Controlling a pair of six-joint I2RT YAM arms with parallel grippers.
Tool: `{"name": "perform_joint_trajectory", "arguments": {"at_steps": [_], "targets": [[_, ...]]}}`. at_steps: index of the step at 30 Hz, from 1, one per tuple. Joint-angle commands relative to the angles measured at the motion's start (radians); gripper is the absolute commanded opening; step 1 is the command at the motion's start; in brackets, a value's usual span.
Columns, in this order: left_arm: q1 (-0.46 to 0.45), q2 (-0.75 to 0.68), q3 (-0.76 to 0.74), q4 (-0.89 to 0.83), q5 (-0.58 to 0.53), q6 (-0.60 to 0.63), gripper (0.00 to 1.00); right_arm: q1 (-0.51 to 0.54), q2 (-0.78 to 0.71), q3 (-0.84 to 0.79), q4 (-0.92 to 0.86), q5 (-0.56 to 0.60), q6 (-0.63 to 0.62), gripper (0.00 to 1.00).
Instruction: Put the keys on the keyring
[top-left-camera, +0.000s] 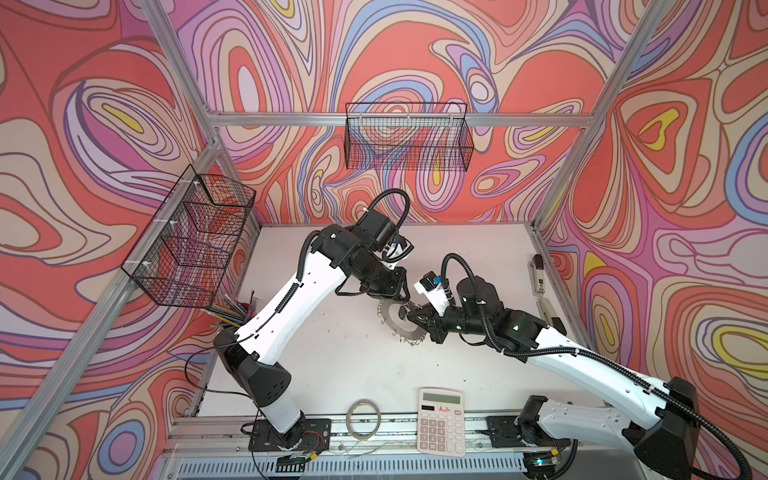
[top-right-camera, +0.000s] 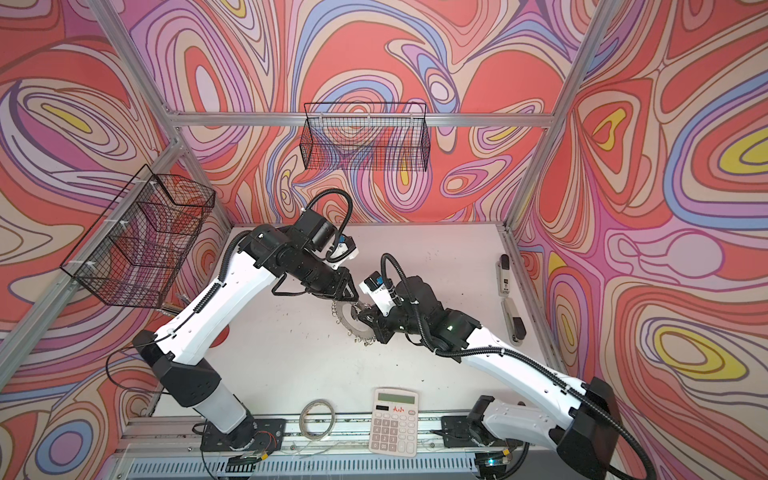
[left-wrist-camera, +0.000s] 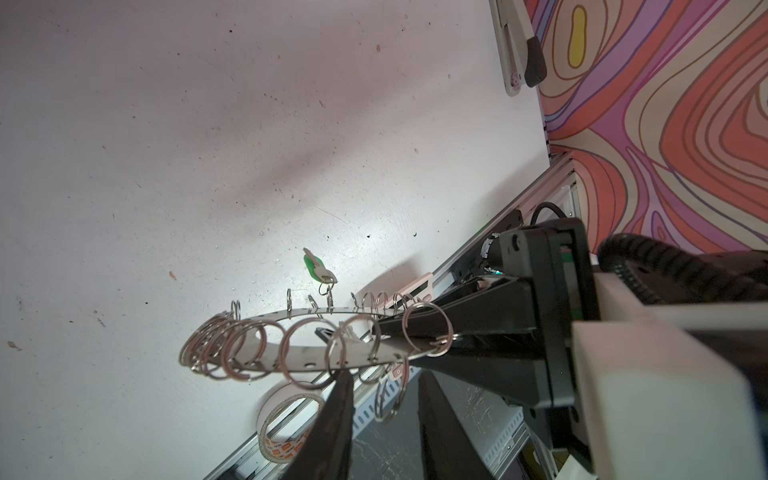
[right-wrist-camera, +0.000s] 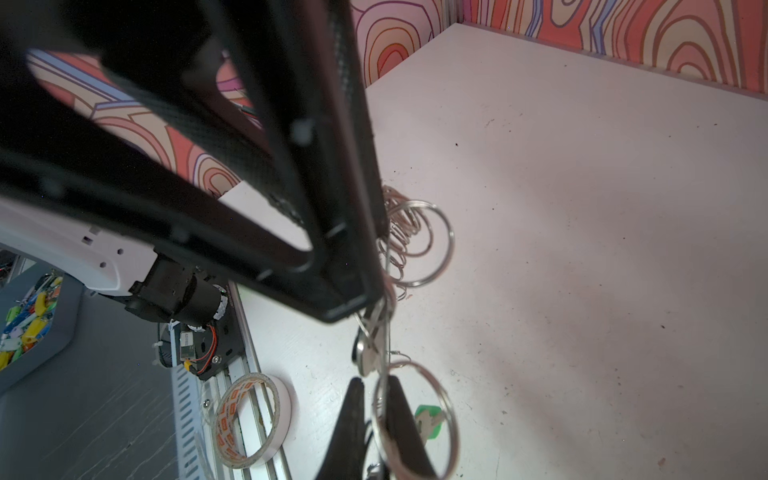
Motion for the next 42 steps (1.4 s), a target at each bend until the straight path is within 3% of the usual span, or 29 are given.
{"name": "perform_joint_trajectory", "arguments": {"at_steps": [1, 11, 21, 34, 42], "targets": [[0.003, -0.054, -0.039, 0.083, -0.046, -0.033, 0.35, -0.004, -0.019, -0.002, 0.075, -0.032, 0.024, 0.00], [0.003, -0.332, -0.404, 0.452, -0.164, -0.148, 0.33, -0.003, -0.013, -0.001, 0.112, -0.038, 0.055, 0.00], [0.003, -0.445, -0.658, 0.789, -0.077, -0.311, 0.30, -0.003, -0.007, 0.005, 0.141, -0.031, 0.073, 0.00], [0.003, -0.455, -0.712, 0.899, -0.041, -0.374, 0.28, -0.003, -0.005, 0.002, 0.152, -0.027, 0.079, 0.00], [0.003, -0.443, -0.686, 0.885, -0.037, -0.371, 0.18, -0.003, -0.008, -0.001, 0.153, -0.026, 0.077, 0.00]]}}
